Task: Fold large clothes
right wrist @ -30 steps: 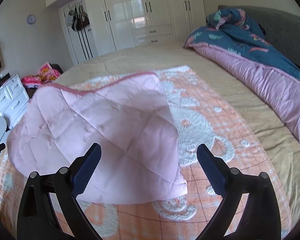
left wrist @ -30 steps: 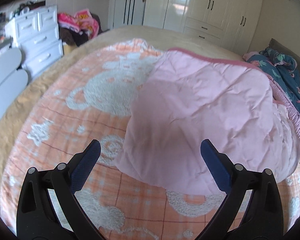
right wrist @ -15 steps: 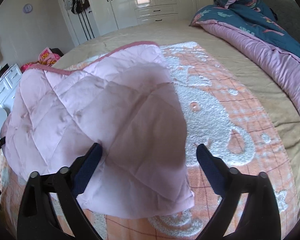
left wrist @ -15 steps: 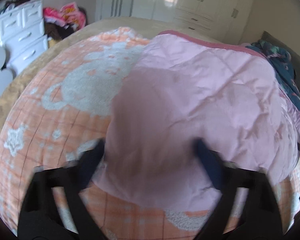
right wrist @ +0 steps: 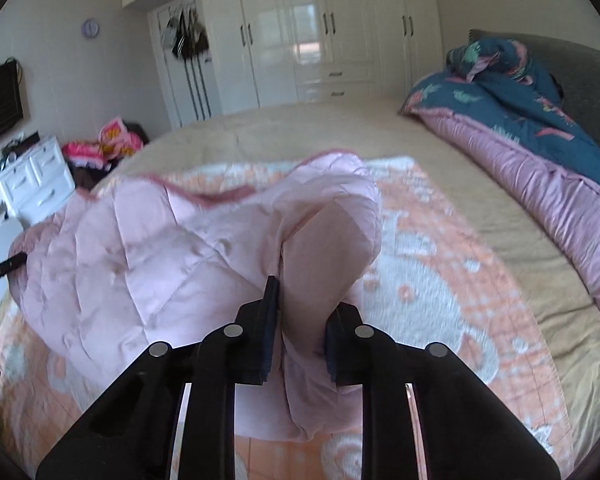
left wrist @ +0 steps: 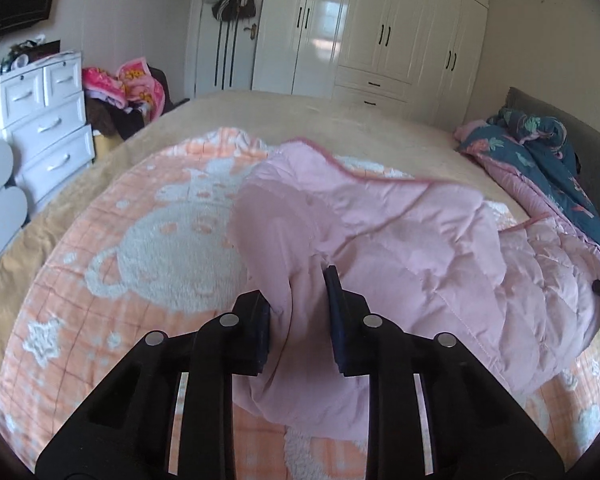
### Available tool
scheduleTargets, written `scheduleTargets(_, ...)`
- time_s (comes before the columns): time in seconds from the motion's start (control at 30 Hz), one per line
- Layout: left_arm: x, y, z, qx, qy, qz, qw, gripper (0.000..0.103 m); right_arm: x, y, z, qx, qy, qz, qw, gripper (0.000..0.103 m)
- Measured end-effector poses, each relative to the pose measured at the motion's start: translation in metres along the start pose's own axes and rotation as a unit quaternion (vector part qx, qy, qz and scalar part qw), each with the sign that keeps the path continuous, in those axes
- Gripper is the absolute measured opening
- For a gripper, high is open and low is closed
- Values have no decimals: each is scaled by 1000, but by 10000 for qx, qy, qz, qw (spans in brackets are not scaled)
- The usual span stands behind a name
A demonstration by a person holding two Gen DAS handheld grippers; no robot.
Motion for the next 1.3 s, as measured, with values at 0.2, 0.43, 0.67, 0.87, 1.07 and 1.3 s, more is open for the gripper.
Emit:
scheduleTargets(0.2,15,-10,3,-23,-101,2,9999,16,22,-3,-16,557,-154,67,9983,18)
scheduleTargets(0.43,39,-9,11,-100,-225,89,9997,16,44,-4,-20,731,-209,210,9969,18)
scheduleTargets(0.67,67,-9,21,-420,-301,195,9985,16,69,0,-27,826,-206,329,9958,18)
scheduleTargets(0.87,79,-7,23,-379,-390,227,9983,16,89,-3,-27,891,-139,290,9955,18)
scheduleTargets(1.07,86,-3,22,-323,-478,302,9979,17,107,8,-33,1069,-80,420,9933,18)
scheduleTargets(1.3,92,3,23,-327,-604,387,9969,17,107,13,-31,1057,-6,708,9919,26)
Point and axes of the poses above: each gripper's, at about its wrist camera, not at the fingertips, and x roughly the way its jaws point, z to its left, y to its underside, the point moved 10 cm from there along x, roughly the way its jaws point, and after that the axes turned 4 degrees about z, right-handed, at the moved point
